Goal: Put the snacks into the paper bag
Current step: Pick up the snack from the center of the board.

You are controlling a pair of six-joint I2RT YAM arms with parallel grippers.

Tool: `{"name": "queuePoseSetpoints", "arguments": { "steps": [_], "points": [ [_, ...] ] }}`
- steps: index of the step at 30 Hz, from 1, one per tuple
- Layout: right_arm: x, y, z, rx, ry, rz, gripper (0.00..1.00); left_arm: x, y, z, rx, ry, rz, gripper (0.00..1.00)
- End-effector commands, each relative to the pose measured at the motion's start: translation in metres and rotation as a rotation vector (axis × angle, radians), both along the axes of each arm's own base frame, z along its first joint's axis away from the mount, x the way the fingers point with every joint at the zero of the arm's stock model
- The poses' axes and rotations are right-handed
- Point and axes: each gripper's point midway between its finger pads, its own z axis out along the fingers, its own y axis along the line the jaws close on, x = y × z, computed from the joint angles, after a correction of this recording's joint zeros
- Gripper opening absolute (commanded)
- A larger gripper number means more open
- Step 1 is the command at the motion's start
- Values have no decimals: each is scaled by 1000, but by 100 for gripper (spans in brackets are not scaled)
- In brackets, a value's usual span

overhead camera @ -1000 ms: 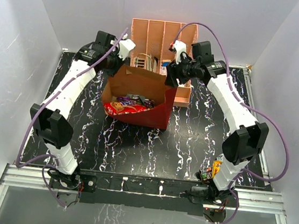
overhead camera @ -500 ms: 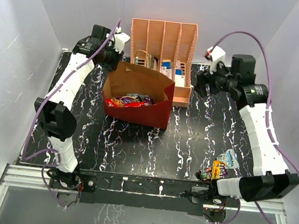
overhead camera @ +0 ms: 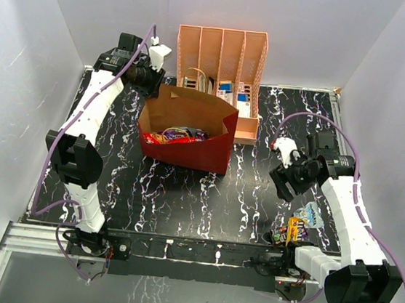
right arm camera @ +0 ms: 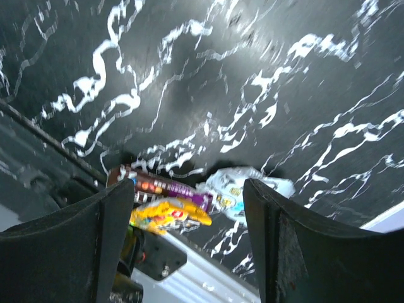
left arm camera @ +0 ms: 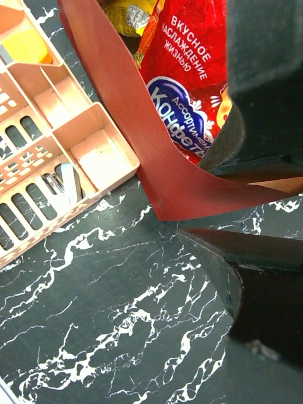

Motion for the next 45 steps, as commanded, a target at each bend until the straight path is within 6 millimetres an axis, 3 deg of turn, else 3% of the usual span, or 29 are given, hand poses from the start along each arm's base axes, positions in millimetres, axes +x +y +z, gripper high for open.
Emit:
{"name": "queuePoseSetpoints", "arguments": {
  "steps": [1,8,16,23,36,45],
  "points": [
    [-26,-18,-20,-109,100,59,74,-9,-2,10,-32,2,-6,31],
    [-46,-33,-57,-187,268,40,76,-8,-4,4,-46,25,5,31],
    [-62,-32,-80,-183,398,62,76,-8,-2,2,-34,23,9,31],
    [-63,-38,-85,-216,445,71,72,-6,-2,-2,-30,32,9,31],
    [-69,-43,-96,-248,528,94,48,-7,-1,-7,-20,38,7,31],
    [-53,-37,-79,-218,442,114,9,-5,-1,-5,-20,34,4,31]
  ]
}}
